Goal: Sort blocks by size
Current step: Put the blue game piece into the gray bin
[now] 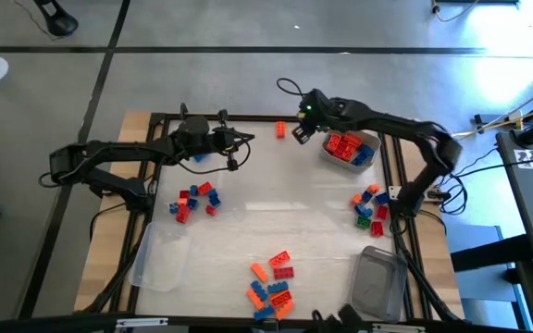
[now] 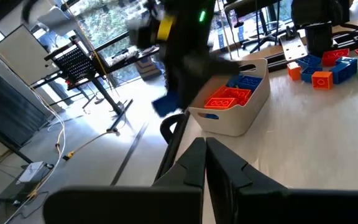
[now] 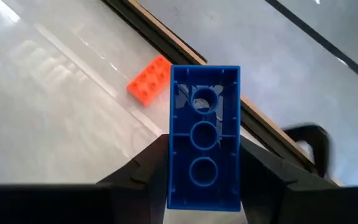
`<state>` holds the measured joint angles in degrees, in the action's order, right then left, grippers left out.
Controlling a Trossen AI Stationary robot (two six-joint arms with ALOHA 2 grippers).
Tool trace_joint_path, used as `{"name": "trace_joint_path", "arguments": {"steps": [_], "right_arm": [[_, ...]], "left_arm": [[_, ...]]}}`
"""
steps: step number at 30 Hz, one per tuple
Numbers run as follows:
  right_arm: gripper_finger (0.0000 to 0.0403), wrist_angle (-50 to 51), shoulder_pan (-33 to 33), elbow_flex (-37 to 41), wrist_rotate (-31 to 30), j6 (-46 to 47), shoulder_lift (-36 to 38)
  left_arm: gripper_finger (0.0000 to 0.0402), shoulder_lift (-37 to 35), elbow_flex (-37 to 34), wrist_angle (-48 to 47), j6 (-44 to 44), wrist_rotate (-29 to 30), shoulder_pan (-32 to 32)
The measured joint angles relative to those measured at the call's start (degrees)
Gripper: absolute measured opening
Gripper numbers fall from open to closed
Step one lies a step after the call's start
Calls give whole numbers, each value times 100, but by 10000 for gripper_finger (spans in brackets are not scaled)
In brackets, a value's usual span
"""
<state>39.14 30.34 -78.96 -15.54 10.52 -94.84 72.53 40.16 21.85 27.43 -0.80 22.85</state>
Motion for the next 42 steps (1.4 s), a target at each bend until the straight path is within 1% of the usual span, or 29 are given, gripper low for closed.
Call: {"name": "trace_joint_path", "arguments": {"steps": [4,11,15,22,28,35,42], "right_arm": [[149,721,-170,0,-112,217,519],[147,1921,-275,-1,-608,734,1158],[148,2177,-258,265,-747,917,1379],[149,2039,-257,1258,-801,1122,1744],[149,2052,-255,1877,-801,1197,1778],[150,2016,79,2550,-799,1367,1778],[150,1174,508,3103,-742,1183,1778]], "left_arm": [[0,1,0,-4,-1,-1,0],[0,2,0,-33,-23,0,0],[0,2,0,-33,-26,0,0],[0,2,0,-30,-32,0,0],[0,2,0,-28,-41,0,0],[0,2,0,-24,-40,-2,0],[0,2,0,-22,-38,-1,0]]}}
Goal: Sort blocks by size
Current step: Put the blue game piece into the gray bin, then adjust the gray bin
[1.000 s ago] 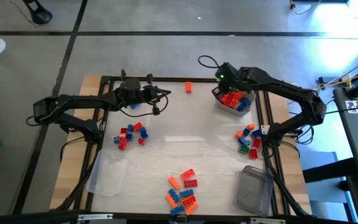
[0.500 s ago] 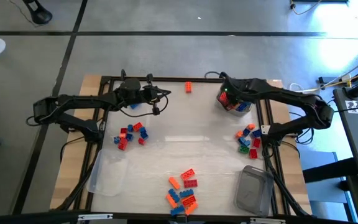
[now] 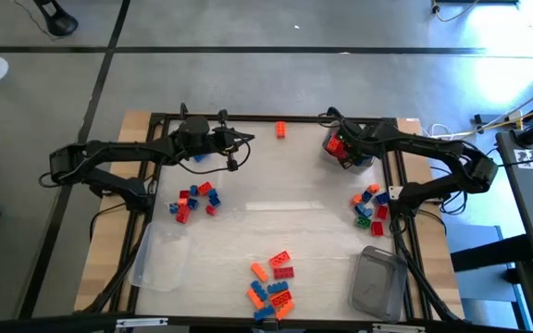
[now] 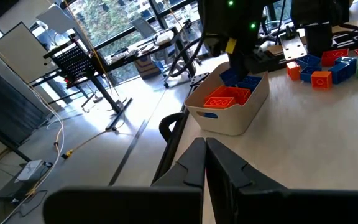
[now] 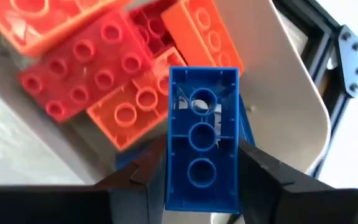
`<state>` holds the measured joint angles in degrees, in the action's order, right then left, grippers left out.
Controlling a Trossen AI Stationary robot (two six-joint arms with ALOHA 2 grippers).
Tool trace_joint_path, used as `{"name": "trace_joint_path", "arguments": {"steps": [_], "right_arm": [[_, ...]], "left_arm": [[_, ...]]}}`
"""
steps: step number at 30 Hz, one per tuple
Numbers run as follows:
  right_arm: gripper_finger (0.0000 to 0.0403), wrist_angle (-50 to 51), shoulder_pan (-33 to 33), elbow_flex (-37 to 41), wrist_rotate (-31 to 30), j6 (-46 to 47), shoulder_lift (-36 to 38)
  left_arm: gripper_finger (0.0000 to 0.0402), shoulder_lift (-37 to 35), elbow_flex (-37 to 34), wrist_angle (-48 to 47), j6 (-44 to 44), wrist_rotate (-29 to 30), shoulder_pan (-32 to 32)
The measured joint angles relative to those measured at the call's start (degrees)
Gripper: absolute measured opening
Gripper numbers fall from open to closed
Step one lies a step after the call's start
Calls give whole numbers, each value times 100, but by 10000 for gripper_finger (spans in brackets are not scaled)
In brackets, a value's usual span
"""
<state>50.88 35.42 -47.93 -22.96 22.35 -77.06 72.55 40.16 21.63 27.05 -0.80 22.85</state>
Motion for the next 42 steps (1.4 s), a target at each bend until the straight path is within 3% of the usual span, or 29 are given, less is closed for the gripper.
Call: {"name": "trace_joint_path", "arguments": {"steps": [10,23,26,32,42], "right_arm": [[163,-296,209,38,153,-48,0],[253,-309,212,-39,115,-161,0],[252,-525,212,-126,80,-190,0],[231,-1256,249,-107,755,-552,-122],[214,-1634,899,-102,793,-887,-271]], "left_arm": [[0,0,0,26,-2,0,0],[0,0,0,-7,-4,-2,0],[0,0,0,-2,-3,0,0],[0,0,0,-1,-2,-1,0],[0,0,0,2,-2,-1,0]]}}
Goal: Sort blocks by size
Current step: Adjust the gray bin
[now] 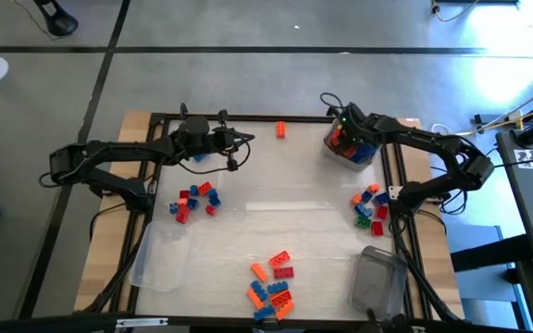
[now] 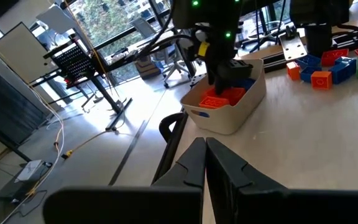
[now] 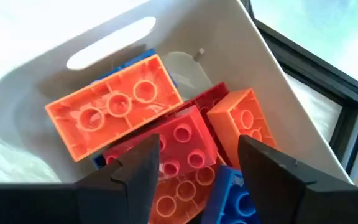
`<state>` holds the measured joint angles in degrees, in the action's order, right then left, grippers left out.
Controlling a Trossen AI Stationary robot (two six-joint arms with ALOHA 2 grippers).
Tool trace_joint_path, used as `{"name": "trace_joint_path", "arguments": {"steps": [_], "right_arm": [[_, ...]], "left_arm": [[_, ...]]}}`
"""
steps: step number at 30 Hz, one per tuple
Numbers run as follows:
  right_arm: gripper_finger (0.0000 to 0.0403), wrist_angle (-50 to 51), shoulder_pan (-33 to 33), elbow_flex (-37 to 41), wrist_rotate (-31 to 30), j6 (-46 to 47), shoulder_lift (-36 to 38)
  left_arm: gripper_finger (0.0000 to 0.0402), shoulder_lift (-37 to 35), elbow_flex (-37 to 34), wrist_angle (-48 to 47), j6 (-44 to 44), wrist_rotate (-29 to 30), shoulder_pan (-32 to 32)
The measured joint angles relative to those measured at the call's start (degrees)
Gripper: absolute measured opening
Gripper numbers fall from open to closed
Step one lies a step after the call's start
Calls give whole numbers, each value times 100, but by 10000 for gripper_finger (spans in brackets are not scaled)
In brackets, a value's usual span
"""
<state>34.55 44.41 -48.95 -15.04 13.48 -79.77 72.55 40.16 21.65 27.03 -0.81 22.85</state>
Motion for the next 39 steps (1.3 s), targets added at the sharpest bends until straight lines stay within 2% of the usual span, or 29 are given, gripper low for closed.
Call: {"name": "trace_joint_path", "arguments": {"steps": [3,14,21,24,30,32,35,39], "right_arm": [[214,-30,174,0,221,-55,0],[214,-351,649,0,-232,-715,-2],[214,-551,822,0,-241,-968,-2],[214,-274,798,-43,-148,-987,68],[214,896,361,-327,71,-489,526],[214,1053,96,-330,120,-348,757],[214,1070,-380,-298,591,-309,1033],[214,1051,-1056,-146,1036,-88,1014]], "left_arm": [[0,0,0,0,1,0,0],[0,0,0,0,37,0,0],[0,0,0,-1,39,1,1],[0,0,0,-2,39,0,0],[0,0,0,2,42,1,0],[0,0,0,0,42,1,0],[0,0,0,0,42,1,0],[0,0,0,0,42,0,1]]}}
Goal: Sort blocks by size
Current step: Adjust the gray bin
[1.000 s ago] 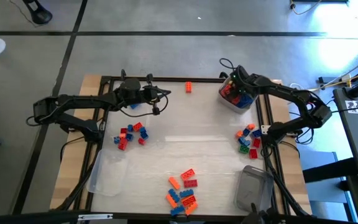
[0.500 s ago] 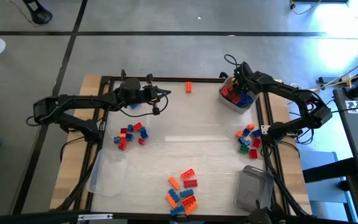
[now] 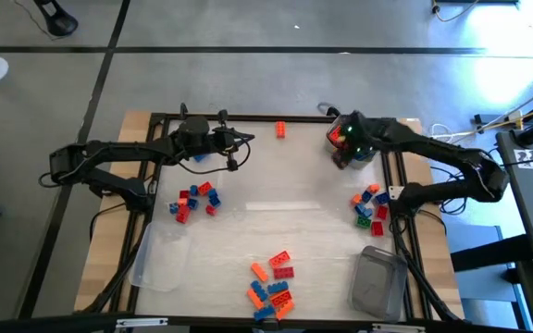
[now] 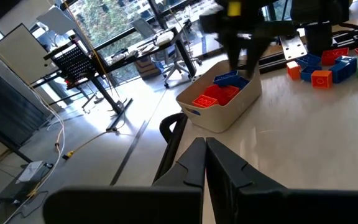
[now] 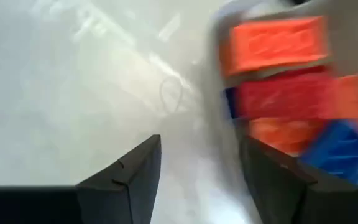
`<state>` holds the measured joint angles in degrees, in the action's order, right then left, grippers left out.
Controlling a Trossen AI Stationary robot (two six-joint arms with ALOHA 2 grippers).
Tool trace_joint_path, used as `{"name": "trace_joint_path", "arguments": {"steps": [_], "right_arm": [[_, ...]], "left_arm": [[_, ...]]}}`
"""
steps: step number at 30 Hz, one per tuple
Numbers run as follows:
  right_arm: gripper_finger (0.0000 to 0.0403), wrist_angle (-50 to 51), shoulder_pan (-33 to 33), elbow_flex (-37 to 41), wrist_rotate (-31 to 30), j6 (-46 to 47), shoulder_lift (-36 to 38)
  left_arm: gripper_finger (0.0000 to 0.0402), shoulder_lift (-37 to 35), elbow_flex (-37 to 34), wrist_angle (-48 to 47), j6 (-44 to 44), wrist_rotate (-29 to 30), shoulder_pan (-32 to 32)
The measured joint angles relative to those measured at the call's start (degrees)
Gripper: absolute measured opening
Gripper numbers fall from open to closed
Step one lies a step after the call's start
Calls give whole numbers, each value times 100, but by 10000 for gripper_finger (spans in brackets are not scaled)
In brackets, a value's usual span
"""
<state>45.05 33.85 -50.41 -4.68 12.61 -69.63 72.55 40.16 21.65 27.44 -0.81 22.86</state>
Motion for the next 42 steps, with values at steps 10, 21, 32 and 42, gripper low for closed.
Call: {"name": "trace_joint_path", "arguments": {"steps": [10,21,32,42], "right_arm": [[214,-376,-650,743,-476,-54,-534],[214,-714,-429,782,-1037,-427,-894],[214,-902,132,788,-1070,-796,-981],[213,-1242,216,795,-1013,-888,-983]], "left_arm": [[0,0,0,0,0,0,0],[0,0,0,2,0,-1,0],[0,0,0,26,-1,-1,-1],[0,0,0,24,-9,-1,-1]]}}
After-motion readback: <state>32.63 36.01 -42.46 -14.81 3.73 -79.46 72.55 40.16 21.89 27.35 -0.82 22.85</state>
